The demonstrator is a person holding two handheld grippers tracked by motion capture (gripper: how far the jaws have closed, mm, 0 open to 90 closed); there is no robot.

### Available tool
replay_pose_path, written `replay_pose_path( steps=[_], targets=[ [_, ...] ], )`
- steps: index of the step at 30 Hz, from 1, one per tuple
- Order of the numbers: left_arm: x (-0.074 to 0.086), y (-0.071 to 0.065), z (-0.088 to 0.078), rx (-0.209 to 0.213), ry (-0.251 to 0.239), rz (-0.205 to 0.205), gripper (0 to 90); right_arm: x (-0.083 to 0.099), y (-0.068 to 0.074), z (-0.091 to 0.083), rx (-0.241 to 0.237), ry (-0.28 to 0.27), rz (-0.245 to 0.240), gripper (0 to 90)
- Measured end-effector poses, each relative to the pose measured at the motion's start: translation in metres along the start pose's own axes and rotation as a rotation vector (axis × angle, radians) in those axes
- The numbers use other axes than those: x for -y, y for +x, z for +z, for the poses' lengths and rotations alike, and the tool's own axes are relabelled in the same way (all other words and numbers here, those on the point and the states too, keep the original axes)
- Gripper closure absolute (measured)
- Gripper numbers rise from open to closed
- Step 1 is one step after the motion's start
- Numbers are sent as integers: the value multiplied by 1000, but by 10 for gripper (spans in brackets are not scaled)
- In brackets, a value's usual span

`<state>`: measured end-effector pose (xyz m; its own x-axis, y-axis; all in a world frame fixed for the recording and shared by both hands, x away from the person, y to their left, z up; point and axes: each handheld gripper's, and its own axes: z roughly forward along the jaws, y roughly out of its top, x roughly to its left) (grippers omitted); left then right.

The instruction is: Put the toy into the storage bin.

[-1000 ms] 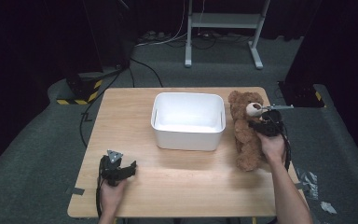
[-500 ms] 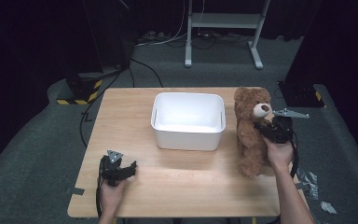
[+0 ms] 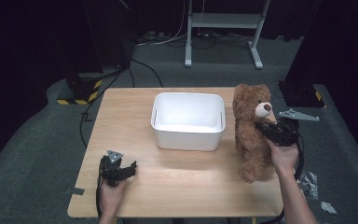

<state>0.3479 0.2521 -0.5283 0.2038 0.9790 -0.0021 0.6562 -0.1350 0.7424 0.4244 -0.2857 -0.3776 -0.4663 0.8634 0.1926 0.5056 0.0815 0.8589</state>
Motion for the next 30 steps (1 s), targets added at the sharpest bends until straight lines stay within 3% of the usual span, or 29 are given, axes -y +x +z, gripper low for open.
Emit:
replay_pose_path(
  steps=[15, 30],
  targets=[
    [0, -1, 0, -1, 0, -12, 212, -13, 20, -21, -85, -57, -38, 802],
    [0, 0, 0, -1, 1, -7, 212, -24, 32, -24, -90, -61, -60, 802]
  ],
)
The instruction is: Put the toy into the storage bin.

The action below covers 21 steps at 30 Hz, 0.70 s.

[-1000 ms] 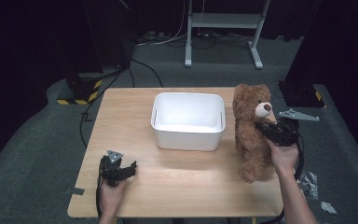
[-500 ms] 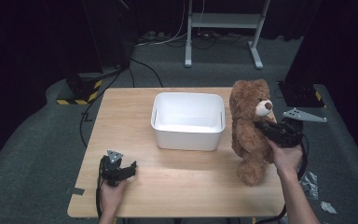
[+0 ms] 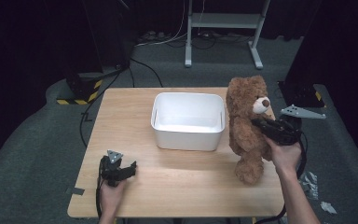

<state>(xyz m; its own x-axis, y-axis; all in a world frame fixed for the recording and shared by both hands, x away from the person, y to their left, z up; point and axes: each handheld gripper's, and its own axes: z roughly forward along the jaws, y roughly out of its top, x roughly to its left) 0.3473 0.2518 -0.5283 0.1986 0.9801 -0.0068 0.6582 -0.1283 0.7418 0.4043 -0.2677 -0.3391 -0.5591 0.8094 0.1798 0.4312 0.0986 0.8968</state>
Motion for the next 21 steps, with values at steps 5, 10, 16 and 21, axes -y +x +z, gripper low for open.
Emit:
replay_pose_path(
  steps=[5, 10, 16, 21],
  targets=[
    [0, 0, 0, 1, 0, 8, 211, -4, 5, -5, 18, -4, 2, 802],
    [0, 0, 0, 3, 1, 12, 213, -7, 11, -8, 16, -20, 1, 802],
    [0, 0, 0, 1, 0, 9, 216, -14, 18, -13, 4, -60, -14, 801],
    [0, 0, -1, 0, 0, 9, 216, -23, 24, -12, -12, -69, -36, 801]
  ],
)
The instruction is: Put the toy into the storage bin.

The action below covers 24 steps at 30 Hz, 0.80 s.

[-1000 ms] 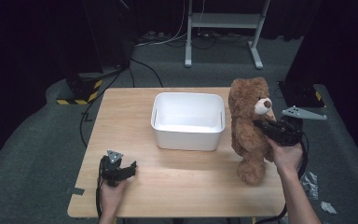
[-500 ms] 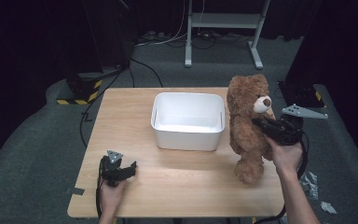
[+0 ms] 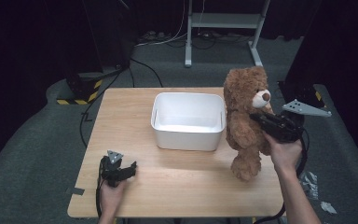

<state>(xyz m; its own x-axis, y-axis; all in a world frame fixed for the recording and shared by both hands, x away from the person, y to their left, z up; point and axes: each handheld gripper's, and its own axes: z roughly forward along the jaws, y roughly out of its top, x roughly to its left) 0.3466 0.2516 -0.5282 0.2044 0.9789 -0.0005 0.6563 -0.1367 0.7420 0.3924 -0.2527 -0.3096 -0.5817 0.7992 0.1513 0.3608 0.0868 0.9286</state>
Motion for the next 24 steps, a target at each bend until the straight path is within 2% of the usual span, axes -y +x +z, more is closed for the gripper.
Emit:
replay_pose_path(
  steps=[12, 24],
  targets=[
    [0, 0, 0, 1, 0, 1, 217, -8, 9, 10, -31, 8, -5, 802],
    [0, 0, 0, 1, 1, 1, 217, -18, 15, 16, -48, -6, -16, 806]
  ],
)
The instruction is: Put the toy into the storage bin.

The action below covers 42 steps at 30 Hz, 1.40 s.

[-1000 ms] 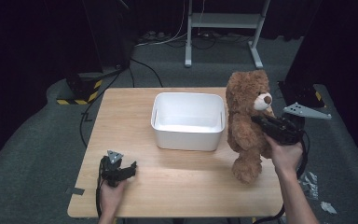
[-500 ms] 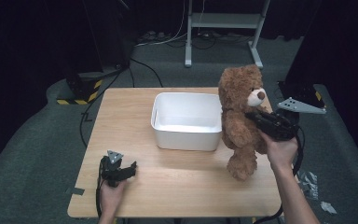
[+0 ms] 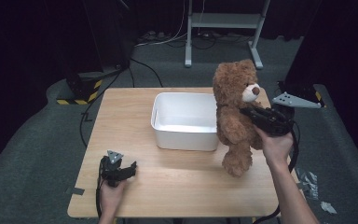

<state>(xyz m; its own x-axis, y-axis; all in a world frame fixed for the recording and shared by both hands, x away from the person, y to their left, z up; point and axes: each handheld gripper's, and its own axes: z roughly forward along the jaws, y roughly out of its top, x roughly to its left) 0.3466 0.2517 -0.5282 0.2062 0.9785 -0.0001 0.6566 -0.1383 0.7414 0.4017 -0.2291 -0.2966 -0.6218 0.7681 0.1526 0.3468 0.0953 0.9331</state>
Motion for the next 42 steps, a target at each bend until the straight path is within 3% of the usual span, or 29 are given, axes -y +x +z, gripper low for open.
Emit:
replay_pose_path(
  steps=[22, 42],
  targets=[
    [0, 0, 0, 2, 1, 0, 217, -18, 13, 9, -10, -12, -32, 813],
    [0, 0, 0, 3, -1, 2, 216, -34, 24, 33, -34, 2, -42, 817]
  ],
)
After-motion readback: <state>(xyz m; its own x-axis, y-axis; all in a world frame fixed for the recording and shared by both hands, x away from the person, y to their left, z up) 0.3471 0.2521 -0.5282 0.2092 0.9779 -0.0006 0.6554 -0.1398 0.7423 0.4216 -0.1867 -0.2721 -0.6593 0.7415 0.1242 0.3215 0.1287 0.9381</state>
